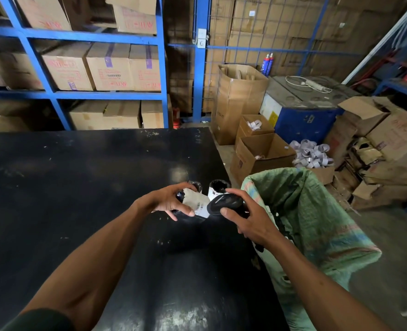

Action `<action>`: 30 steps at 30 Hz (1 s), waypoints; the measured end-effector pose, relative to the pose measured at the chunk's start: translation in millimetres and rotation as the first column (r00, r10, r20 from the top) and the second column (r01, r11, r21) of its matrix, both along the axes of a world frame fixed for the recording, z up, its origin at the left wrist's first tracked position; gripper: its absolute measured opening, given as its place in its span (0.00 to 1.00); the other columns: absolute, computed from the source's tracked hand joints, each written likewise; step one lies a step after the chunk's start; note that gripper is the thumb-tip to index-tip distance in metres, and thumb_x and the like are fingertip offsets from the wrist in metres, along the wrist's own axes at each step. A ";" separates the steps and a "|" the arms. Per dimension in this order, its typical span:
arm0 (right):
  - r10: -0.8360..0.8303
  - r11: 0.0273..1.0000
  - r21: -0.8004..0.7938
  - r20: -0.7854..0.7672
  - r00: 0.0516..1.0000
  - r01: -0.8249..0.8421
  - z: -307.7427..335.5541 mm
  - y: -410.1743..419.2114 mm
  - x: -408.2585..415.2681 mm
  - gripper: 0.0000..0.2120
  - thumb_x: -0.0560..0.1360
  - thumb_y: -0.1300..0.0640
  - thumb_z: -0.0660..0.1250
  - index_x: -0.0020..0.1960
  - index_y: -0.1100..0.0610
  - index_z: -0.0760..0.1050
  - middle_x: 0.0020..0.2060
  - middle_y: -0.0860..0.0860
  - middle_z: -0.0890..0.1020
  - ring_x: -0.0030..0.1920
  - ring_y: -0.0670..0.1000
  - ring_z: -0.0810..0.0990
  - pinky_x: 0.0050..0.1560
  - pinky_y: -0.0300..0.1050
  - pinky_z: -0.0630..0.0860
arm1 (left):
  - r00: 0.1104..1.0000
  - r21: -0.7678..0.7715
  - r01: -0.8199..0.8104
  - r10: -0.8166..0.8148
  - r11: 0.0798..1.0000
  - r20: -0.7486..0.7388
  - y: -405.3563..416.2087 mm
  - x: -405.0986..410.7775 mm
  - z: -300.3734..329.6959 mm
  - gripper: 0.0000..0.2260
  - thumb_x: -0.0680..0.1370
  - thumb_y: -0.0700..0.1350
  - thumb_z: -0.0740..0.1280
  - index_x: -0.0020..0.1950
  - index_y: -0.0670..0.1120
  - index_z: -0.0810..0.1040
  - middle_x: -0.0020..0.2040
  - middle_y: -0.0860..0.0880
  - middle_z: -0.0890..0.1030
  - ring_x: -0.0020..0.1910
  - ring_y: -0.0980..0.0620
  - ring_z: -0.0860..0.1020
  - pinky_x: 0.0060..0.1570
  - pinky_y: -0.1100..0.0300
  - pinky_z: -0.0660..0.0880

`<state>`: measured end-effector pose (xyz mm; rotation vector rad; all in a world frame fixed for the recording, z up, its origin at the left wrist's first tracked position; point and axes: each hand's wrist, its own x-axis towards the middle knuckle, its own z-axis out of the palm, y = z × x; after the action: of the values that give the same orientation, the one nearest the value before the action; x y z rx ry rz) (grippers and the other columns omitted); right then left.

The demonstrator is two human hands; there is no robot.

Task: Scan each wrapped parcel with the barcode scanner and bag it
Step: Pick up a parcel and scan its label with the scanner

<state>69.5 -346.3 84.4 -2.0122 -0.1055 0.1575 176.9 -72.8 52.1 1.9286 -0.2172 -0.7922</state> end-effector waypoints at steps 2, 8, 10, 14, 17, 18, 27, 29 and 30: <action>0.038 0.998 -0.055 0.052 0.998 -0.035 2.6 0.9 -0.5 0.21 0.77 0.45 0.73 0.67 0.34 0.71 0.59 0.42 0.81 0.55 0.45 0.82 0.54 0.42 0.81 | 0.999 0.035 0.049 -0.049 0.998 0.009 -0.1 -2.2 2.5 0.35 0.64 0.40 0.84 0.64 0.61 0.74 0.66 0.50 0.70 0.62 0.40 0.75 0.43 0.45 0.84; 0.126 0.979 -0.181 0.160 0.979 -0.096 6.7 -1.7 -4.8 0.20 0.77 0.48 0.73 0.66 0.37 0.71 0.59 0.43 0.82 0.57 0.43 0.82 0.58 0.42 0.81 | 0.987 0.077 0.149 -0.144 0.986 -0.065 5.3 -3.8 5.2 0.36 0.64 0.37 0.83 0.64 0.61 0.74 0.65 0.48 0.76 0.61 0.41 0.79 0.46 0.41 0.83; 0.152 0.974 -0.195 0.175 0.973 -0.117 7.5 -2.6 -5.2 0.20 0.77 0.48 0.73 0.66 0.38 0.72 0.59 0.44 0.82 0.57 0.43 0.82 0.59 0.43 0.81 | 0.987 0.086 0.148 -0.142 0.985 -0.078 9.8 -4.3 7.7 0.35 0.65 0.36 0.82 0.65 0.61 0.74 0.65 0.47 0.77 0.61 0.41 0.79 0.47 0.40 0.83; 0.189 0.968 -0.200 0.174 0.966 -0.153 9.8 -2.2 -5.5 0.20 0.77 0.49 0.73 0.66 0.39 0.73 0.58 0.44 0.82 0.56 0.43 0.82 0.58 0.42 0.81 | 0.986 0.114 0.147 -0.137 0.983 -0.090 15.8 -5.1 11.8 0.34 0.65 0.35 0.82 0.63 0.62 0.75 0.65 0.46 0.76 0.63 0.40 0.77 0.47 0.40 0.83; 0.201 0.966 -0.197 0.161 0.966 -0.168 10.6 1.6 -6.0 0.19 0.78 0.49 0.72 0.65 0.38 0.72 0.57 0.42 0.81 0.55 0.43 0.82 0.58 0.43 0.81 | 0.990 0.132 0.121 -0.109 0.984 -0.093 17.1 -6.5 11.0 0.34 0.65 0.35 0.81 0.64 0.61 0.75 0.65 0.46 0.74 0.63 0.38 0.75 0.47 0.40 0.83; 0.204 0.965 -0.200 0.153 0.967 -0.172 10.3 3.5 -6.2 0.18 0.78 0.49 0.72 0.65 0.37 0.72 0.57 0.41 0.81 0.55 0.43 0.81 0.58 0.43 0.81 | 0.991 0.134 0.105 -0.093 0.985 -0.097 17.4 -6.8 10.4 0.35 0.65 0.35 0.81 0.64 0.61 0.75 0.66 0.46 0.72 0.63 0.37 0.75 0.47 0.40 0.83; 0.153 0.976 -0.181 0.160 0.975 -0.123 10.8 5.0 -5.4 0.16 0.78 0.51 0.72 0.60 0.37 0.73 0.52 0.41 0.82 0.50 0.43 0.83 0.52 0.39 0.80 | 0.992 0.142 0.086 -0.071 0.986 -0.105 20.7 -9.6 10.3 0.35 0.66 0.35 0.81 0.66 0.59 0.74 0.63 0.46 0.76 0.62 0.40 0.76 0.46 0.40 0.83; 0.144 0.978 -0.175 0.168 0.975 -0.114 10.1 4.9 -5.3 0.16 0.78 0.52 0.72 0.61 0.37 0.73 0.52 0.42 0.83 0.51 0.44 0.84 0.52 0.38 0.80 | 0.992 0.146 0.086 -0.071 0.985 -0.104 21.4 -10.5 9.9 0.34 0.66 0.34 0.81 0.66 0.58 0.74 0.63 0.46 0.76 0.63 0.40 0.76 0.46 0.40 0.83; 0.147 0.977 -0.178 0.172 0.974 -0.117 10.4 5.6 -5.3 0.16 0.78 0.51 0.72 0.62 0.37 0.73 0.53 0.42 0.83 0.52 0.44 0.83 0.53 0.37 0.80 | 0.992 0.147 0.088 -0.073 0.985 -0.106 22.1 -10.8 9.5 0.34 0.66 0.34 0.81 0.65 0.58 0.74 0.63 0.46 0.76 0.63 0.40 0.76 0.46 0.40 0.83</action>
<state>64.2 -340.7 94.8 -2.1848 -0.3555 0.0656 166.1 -50.7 61.6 2.0259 -0.1789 -0.9813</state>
